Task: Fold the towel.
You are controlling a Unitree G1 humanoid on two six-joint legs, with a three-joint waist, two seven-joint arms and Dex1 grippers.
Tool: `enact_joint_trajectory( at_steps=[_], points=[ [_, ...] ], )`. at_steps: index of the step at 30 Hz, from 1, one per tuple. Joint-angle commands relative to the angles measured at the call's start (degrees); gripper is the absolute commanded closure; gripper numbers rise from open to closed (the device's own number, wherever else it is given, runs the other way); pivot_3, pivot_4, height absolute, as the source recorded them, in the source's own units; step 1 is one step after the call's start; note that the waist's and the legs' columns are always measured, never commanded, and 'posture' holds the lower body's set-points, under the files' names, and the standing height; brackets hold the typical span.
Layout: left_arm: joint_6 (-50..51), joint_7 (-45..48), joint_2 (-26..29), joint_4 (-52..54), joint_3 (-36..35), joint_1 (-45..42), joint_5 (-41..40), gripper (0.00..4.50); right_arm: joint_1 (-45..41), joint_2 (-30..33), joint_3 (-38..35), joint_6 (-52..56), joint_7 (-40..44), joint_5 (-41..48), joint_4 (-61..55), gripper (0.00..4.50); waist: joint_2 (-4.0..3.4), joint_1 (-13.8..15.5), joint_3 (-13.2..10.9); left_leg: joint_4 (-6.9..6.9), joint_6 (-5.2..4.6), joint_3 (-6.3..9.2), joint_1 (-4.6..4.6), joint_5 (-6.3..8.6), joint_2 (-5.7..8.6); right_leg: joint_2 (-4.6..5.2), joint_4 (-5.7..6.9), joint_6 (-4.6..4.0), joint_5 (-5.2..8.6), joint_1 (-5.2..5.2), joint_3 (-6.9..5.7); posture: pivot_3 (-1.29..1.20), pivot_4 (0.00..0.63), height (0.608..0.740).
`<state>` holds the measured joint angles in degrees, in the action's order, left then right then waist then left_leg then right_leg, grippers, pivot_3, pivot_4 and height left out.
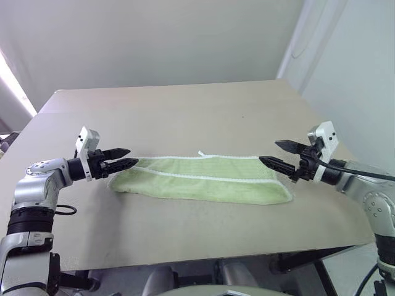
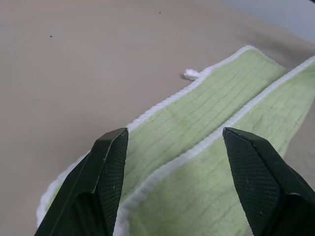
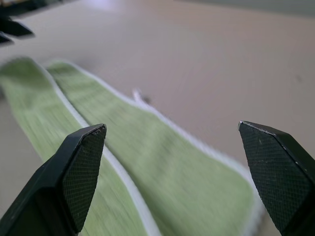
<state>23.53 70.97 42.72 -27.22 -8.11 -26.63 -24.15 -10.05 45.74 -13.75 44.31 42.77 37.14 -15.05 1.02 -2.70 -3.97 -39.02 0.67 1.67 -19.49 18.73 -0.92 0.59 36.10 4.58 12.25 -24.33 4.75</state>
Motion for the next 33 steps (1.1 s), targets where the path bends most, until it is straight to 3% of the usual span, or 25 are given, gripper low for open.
enact_joint_trajectory(
  at_steps=[1, 15, 33],
  points=[
    [-2.78, 0.42, 1.18, -4.31, -0.33, -3.53, 1.7, 1.26, 0.4, 1.93, -1.63, 2.81, -0.08, 0.58, -0.71, 0.01, 0.0, 0.0, 0.0, -0.01, 0.0, 0.0, 0.01, 0.0, 0.0, 0.0, 0.01, 0.0, 0.0, 0.0, 0.0, 0.0, 0.0, 0.712],
    [-2.64, 1.1, 1.45, -11.91, 0.95, -5.66, 5.19, 1.26, 1.61, 3.43, -1.64, 13.56, 0.41, 2.91, -0.42, 0.01, 0.01, 0.14, 0.0, -0.01, 0.0, 0.01, -0.01, 0.0, 0.0, 0.0, 0.0, 0.0, 0.0, 0.0, -0.01, 0.0, 0.0, 0.712],
    [-6.88, 2.67, -0.5, -14.12, 4.65, -5.17, 9.83, 1.26, 3.54, 4.17, -1.19, 14.12, -0.19, 1.62, -2.41, 0.01, 0.02, 0.15, -0.01, -0.01, 0.0, 0.02, -0.02, 0.0, 0.0, 0.01, 0.0, 0.01, 0.0, 0.0, -0.01, 0.0, 0.0, 0.712]
  ],
)
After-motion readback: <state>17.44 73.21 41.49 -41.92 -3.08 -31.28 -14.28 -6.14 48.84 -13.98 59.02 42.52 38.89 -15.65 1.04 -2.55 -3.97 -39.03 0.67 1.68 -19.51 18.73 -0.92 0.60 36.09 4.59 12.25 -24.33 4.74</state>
